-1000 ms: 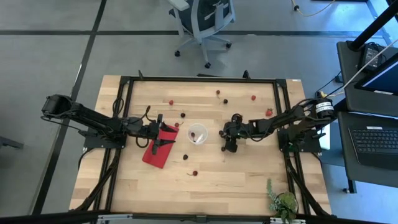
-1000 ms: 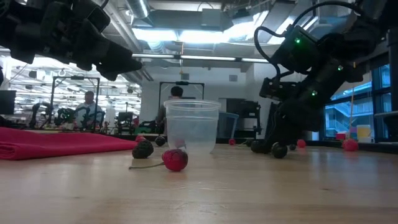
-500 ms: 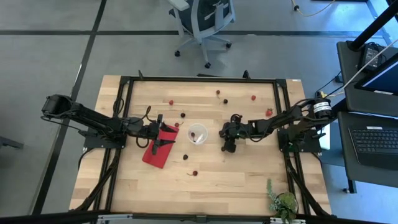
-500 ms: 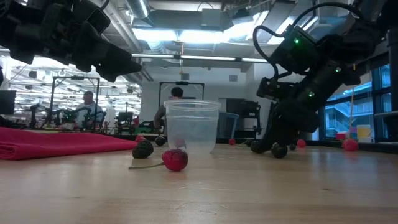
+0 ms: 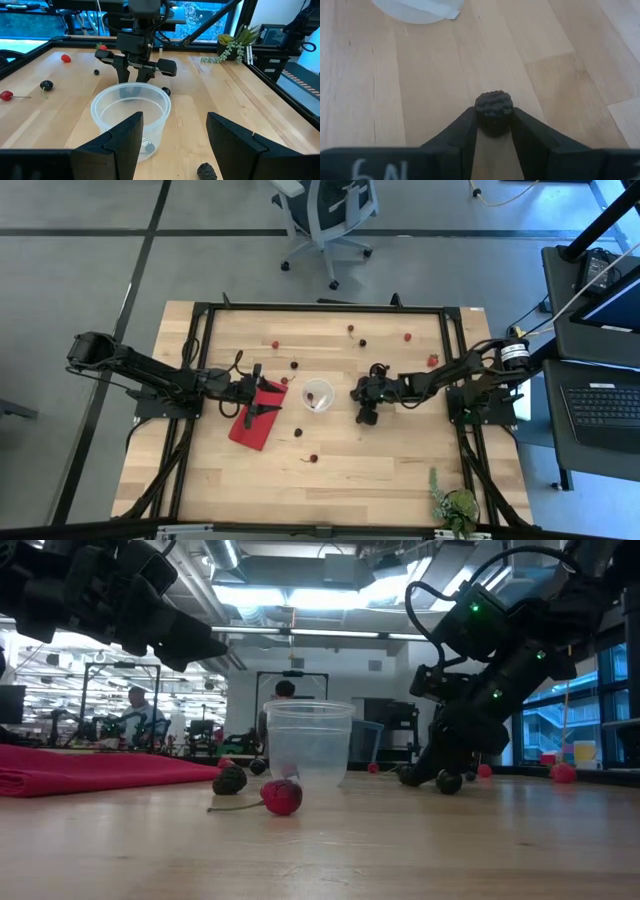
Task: Pick and placing Produce into tupperware
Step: Put the blackberries into the transparent bin
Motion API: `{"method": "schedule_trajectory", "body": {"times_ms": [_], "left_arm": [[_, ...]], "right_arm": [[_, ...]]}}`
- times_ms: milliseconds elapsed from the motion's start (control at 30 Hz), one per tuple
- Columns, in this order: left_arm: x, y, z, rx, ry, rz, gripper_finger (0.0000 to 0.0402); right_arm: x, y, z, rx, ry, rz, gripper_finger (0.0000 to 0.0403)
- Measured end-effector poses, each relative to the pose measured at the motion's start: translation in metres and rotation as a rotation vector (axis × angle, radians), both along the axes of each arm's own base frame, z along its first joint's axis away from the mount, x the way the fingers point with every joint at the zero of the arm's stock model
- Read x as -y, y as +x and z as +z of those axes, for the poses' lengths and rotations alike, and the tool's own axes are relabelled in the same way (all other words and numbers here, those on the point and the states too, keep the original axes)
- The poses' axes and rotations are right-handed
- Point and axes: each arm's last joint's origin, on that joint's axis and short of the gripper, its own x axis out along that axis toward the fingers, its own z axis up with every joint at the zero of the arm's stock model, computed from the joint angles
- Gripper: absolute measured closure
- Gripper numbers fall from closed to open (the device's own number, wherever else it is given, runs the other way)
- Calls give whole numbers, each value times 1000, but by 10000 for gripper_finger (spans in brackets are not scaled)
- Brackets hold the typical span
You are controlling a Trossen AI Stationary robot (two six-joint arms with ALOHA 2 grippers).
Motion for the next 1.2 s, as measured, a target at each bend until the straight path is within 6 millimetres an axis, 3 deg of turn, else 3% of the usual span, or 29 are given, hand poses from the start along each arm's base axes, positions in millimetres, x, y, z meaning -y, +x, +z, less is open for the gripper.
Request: {"method": "schedule_trajectory", "body": {"times_ms": [267,667,1000,1200], "left_arm": [[0,-1,-4,-46,5,0,190],[0,-1,-5,-48,5,0,190],[0,-1,-4,-48,5,0,190],[0,-1,-4,-48,5,0,190]], "right_arm": [[0,2,0,15,0,3,322],[0,2,1,18,3,4,334],[0,2,1,22,22,-9,301],[-1,2,1,24,59,24,244]]}}
